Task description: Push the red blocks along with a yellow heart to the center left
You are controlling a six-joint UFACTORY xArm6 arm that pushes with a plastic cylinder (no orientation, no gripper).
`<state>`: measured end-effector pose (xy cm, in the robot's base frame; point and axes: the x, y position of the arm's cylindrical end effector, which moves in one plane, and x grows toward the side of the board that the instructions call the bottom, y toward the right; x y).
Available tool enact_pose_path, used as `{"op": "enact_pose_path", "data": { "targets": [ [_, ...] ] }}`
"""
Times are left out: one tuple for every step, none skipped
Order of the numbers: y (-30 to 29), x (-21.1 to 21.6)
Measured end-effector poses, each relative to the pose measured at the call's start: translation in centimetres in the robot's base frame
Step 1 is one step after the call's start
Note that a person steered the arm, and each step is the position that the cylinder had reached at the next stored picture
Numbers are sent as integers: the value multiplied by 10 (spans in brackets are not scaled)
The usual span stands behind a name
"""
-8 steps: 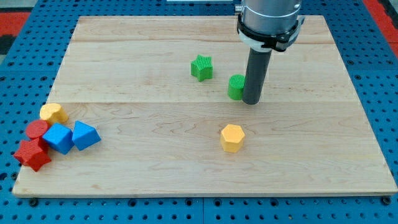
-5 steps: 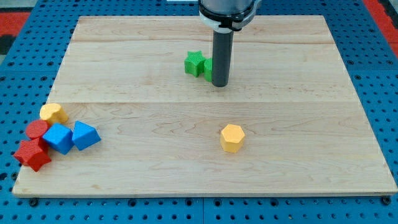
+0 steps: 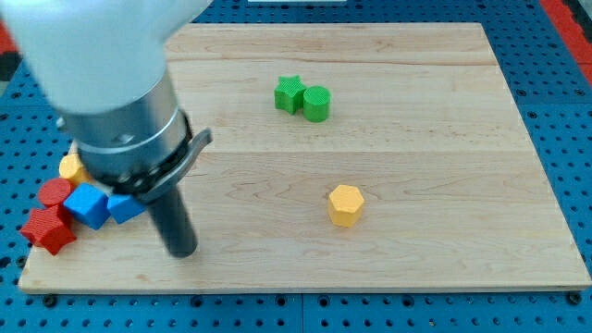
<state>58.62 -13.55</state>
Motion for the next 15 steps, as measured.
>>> {"op": "enact_pose_path", "data": {
  "targets": [
    [-35,32],
    [-48,32],
    [-130,31],
    [-169,24],
    [-155,3],
    [-139,-25],
    [-131,-53],
    [-126,-70],
    [-126,-77],
    [-126,-79],
    [-126,-79],
    [-144,-78],
    [-169,-79],
    [-165,-88],
    [-157,-101]
  ]
}}
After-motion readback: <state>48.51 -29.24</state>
